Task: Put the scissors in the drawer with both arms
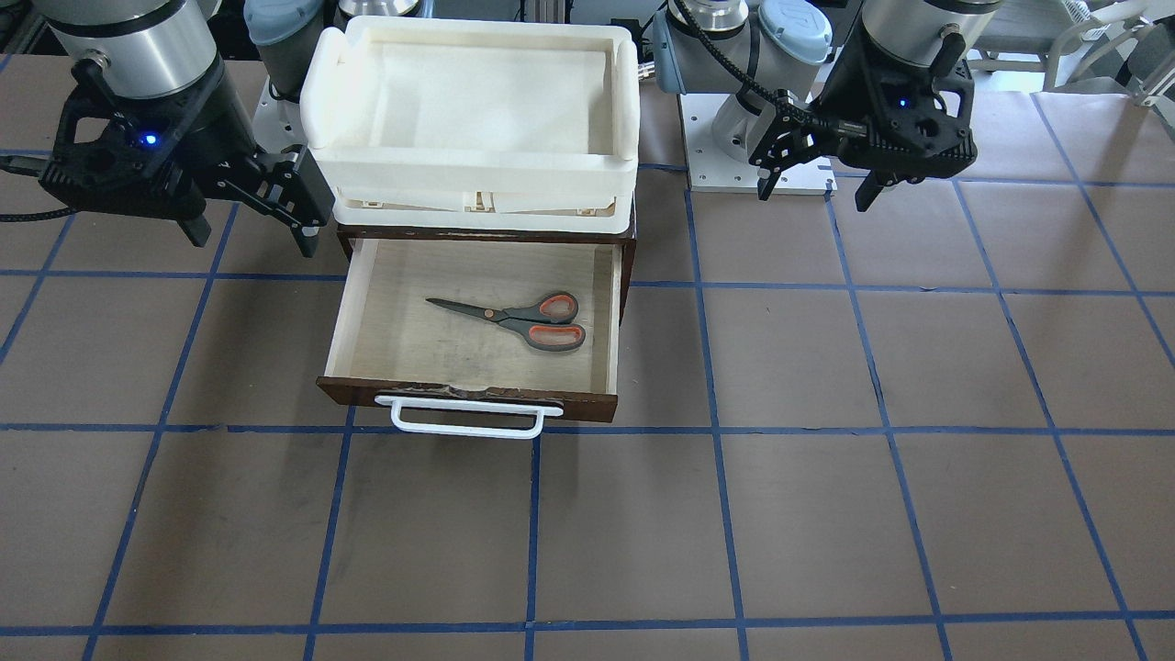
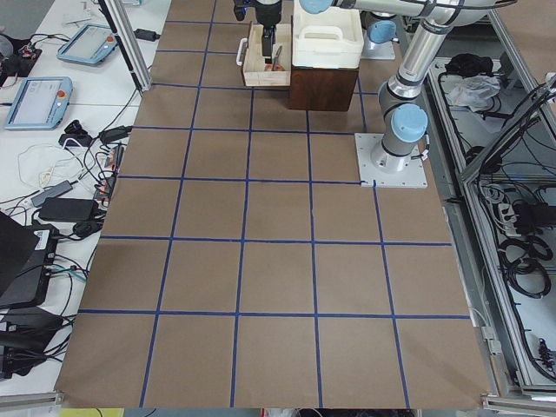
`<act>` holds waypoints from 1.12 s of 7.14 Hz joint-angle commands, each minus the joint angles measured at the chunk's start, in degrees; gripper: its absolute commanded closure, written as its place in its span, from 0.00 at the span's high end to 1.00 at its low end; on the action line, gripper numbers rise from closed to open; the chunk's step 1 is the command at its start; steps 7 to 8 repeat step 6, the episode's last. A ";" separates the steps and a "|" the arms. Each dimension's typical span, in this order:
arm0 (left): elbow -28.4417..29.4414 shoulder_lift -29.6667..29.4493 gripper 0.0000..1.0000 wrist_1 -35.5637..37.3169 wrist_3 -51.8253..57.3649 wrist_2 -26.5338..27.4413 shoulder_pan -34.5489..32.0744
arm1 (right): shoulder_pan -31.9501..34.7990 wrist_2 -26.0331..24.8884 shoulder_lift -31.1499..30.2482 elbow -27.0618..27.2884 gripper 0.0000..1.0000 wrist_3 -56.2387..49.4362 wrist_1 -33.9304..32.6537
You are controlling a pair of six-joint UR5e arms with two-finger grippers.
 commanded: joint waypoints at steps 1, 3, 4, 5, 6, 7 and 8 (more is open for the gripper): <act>-0.47 -0.17 1.00 -0.22 -4.14 -0.42 -0.44 | -0.01 -0.03 0.00 0.07 1.00 0.08 0.00; -1.44 0.36 1.00 0.12 -5.37 -0.33 -1.23 | 0.07 -0.03 0.00 0.07 1.00 0.08 0.00; -1.44 0.45 1.00 0.12 -5.29 -0.25 -1.41 | 0.07 0.06 0.00 0.16 1.00 0.08 -0.09; -1.44 0.54 1.00 0.21 -5.28 -0.24 -1.49 | 0.07 0.06 0.00 0.16 1.00 0.08 -0.18; -1.53 0.54 1.00 2.21 -4.24 -0.33 -1.50 | 0.07 -0.03 0.00 0.25 1.00 0.08 -0.09; -1.53 0.54 1.00 2.21 -4.24 -0.33 -1.50 | 0.07 -0.03 0.00 0.25 1.00 0.08 -0.09; -1.53 0.54 1.00 2.21 -4.24 -0.33 -1.50 | 0.07 -0.03 0.00 0.25 1.00 0.08 -0.09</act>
